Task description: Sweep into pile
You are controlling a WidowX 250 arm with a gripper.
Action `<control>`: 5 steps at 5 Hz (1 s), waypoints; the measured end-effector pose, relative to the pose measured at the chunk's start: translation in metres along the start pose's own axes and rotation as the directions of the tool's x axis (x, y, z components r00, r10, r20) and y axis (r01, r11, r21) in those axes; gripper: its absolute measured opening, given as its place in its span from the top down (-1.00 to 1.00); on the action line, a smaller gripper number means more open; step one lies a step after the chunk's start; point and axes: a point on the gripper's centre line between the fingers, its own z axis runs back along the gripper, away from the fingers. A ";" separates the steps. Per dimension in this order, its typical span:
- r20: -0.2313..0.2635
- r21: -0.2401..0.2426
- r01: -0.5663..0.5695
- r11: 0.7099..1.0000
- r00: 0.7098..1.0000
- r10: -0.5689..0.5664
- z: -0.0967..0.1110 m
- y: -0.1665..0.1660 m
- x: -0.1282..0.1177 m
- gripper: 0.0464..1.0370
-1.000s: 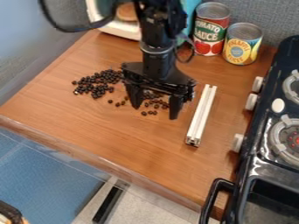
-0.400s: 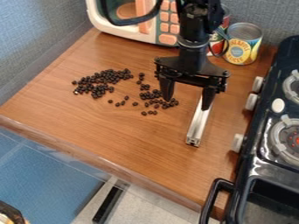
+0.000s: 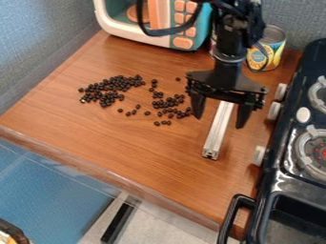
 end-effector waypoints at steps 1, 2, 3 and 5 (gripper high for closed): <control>-0.007 0.006 -0.006 1.000 1.000 0.006 -0.007 -0.009 0.003 -0.93; 0.002 0.013 -0.016 1.000 1.000 0.016 -0.013 -0.015 0.008 -0.93; -0.002 0.049 -0.019 0.999 1.000 0.019 -0.026 -0.014 0.011 -0.92; 0.003 0.084 -0.011 0.996 1.000 0.011 -0.037 -0.003 0.006 -0.24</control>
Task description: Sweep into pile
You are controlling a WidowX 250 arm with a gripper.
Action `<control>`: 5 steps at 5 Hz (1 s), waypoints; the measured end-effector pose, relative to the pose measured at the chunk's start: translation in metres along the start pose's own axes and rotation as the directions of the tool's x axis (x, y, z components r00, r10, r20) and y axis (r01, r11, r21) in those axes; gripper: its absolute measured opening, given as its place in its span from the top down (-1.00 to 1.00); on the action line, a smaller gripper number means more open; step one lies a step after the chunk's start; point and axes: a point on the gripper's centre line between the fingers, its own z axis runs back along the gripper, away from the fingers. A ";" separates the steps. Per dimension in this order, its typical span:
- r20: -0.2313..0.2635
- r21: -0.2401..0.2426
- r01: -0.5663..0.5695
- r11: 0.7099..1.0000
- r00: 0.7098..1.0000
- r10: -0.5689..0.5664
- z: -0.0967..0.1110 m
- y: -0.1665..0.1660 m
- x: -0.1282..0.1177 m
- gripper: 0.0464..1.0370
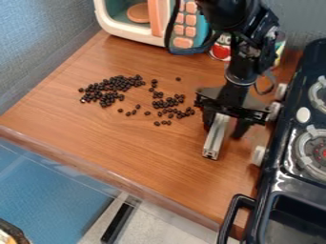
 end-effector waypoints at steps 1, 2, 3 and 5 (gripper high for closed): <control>-0.002 -0.009 -0.007 1.000 1.000 0.007 0.000 0.006 -0.004 0.28; -0.011 -0.009 0.012 1.000 1.000 -0.012 0.000 0.013 -0.010 0.31; -0.014 -0.014 0.022 1.000 1.000 -0.022 -0.002 0.021 -0.012 0.31; 0.000 0.001 0.033 0.999 0.999 -0.033 -0.004 0.046 -0.006 0.31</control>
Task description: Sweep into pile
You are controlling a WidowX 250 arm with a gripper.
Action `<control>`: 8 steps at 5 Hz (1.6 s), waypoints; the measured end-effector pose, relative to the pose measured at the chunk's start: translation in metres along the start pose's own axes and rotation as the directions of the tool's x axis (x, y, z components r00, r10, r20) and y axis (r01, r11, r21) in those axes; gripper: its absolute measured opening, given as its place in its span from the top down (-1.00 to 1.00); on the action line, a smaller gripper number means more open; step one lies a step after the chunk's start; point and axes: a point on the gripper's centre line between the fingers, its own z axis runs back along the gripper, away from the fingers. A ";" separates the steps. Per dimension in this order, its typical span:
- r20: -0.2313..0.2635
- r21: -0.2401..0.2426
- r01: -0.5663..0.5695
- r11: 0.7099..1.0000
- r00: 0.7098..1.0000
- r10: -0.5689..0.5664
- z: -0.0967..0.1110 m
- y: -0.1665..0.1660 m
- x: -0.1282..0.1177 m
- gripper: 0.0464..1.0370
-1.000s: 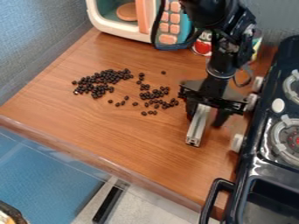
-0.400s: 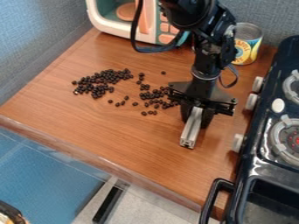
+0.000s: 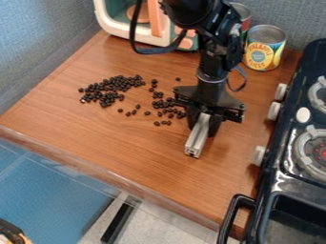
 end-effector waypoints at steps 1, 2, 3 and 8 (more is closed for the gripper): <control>0.017 0.010 0.000 1.000 1.000 0.000 -0.002 0.009 0.005 0.31; 0.049 0.034 -0.009 0.999 0.999 0.007 -0.006 0.024 0.020 0.31; 0.067 0.072 -0.084 0.994 0.995 0.079 -0.011 0.068 0.029 0.31; 0.091 0.092 -0.173 0.981 0.982 0.165 -0.018 0.150 0.034 0.31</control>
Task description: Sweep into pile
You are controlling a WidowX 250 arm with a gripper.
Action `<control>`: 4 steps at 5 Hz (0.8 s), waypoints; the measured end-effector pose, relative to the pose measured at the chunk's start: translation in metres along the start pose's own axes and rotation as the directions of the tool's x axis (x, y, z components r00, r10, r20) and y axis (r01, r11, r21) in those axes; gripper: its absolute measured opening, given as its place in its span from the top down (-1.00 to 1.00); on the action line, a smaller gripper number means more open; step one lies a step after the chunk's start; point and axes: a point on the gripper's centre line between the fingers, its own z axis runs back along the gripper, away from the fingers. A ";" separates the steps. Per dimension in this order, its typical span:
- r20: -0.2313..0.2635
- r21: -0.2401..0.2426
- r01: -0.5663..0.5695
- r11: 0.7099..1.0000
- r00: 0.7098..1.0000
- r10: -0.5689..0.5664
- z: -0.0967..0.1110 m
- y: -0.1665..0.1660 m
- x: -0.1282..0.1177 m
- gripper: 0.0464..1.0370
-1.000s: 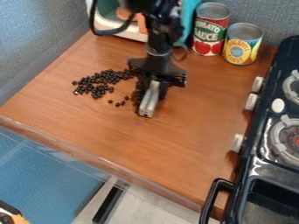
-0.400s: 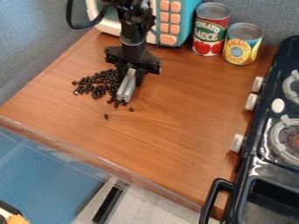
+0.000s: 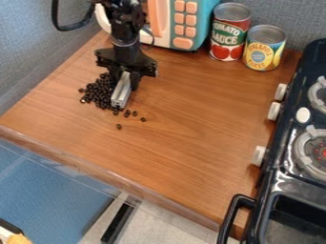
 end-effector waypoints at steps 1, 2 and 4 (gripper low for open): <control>-0.009 -0.016 -0.037 0.999 0.999 0.036 -0.001 0.010 -0.002 0.31; -0.020 -0.018 -0.070 0.997 0.997 0.070 0.000 0.020 -0.006 0.31; -0.052 -0.047 -0.100 0.994 0.994 0.097 0.001 0.029 -0.014 0.31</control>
